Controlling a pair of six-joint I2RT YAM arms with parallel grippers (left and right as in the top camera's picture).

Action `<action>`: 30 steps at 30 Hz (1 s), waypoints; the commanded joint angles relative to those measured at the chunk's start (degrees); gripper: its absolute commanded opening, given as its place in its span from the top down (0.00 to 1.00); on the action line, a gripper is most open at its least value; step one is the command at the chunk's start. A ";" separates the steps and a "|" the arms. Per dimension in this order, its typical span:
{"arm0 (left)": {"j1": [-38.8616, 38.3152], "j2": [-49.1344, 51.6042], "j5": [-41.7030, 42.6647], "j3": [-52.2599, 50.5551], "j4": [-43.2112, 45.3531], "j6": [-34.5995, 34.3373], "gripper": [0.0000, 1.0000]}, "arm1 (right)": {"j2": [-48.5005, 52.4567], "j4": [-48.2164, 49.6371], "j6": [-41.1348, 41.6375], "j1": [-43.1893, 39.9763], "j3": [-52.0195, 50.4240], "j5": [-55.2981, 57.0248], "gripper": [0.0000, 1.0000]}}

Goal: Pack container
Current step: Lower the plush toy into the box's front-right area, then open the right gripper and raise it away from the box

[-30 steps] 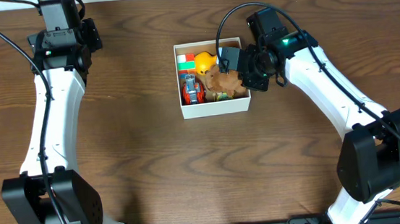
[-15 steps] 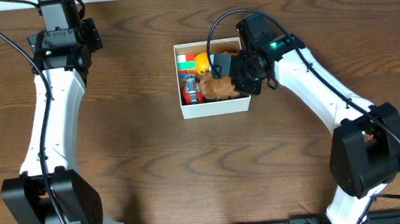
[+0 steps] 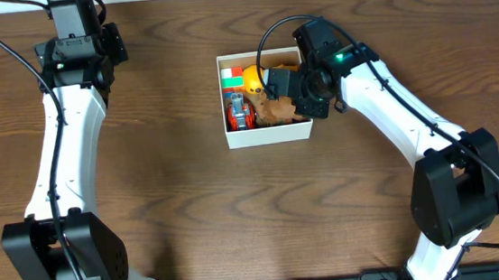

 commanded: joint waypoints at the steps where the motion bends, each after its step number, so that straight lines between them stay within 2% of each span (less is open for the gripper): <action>1: 0.02 -1.01 -0.50 1.01 -0.20 -0.31 0.02 | 0.09 -0.02 -0.26 0.48 0.92 2.12 0.87; 2: 0.02 -1.01 -0.48 1.01 -0.17 -0.31 0.02 | 0.09 -0.02 -0.26 0.48 0.92 2.12 0.85; 3: 0.02 -1.01 -0.48 1.01 -0.20 -0.31 0.02 | 0.09 -0.02 -0.24 0.48 0.92 2.12 0.79; 4: 0.02 -1.01 -0.50 1.01 -0.20 -0.31 0.02 | 0.09 -0.04 -0.24 0.48 0.92 2.12 0.67; 7: 0.02 -1.01 -0.50 1.01 -0.20 -0.31 0.02 | 0.09 -0.04 -0.24 0.48 0.92 2.12 0.40; 9: 0.02 -1.01 -0.50 1.01 -0.20 -0.31 0.02 | 0.09 0.02 -0.24 0.48 0.92 2.12 0.31; 12: 0.02 -1.01 -0.48 1.01 -0.20 -0.31 0.02 | 0.07 0.79 -0.24 0.48 0.92 2.10 0.28; 17: 0.02 -1.01 -0.50 1.01 -0.20 -0.31 0.02 | 0.00 5.57 0.28 1.20 1.31 1.90 0.31; 21: 0.02 -1.01 -0.50 1.01 -0.20 -0.31 0.02 | -0.09 10.86 6.32 2.38 4.15 1.97 0.35; 24: 0.02 -1.01 -0.48 1.01 -0.20 -0.31 0.02 | -0.09 14.19 16.65 2.29 8.50 4.35 0.45; 25: 0.02 -1.01 -0.50 1.01 -0.17 -0.31 0.02 | -0.09 14.97 20.55 2.10 9.79 6.14 0.45; 27: 0.02 -1.01 -0.50 1.01 -0.20 -0.31 0.02 | -0.09 16.52 32.72 1.14 12.81 13.88 0.38; 30: 0.02 -1.01 -0.50 1.01 -0.20 -0.31 0.02 | -0.09 16.41 44.76 -0.81 15.45 23.58 0.31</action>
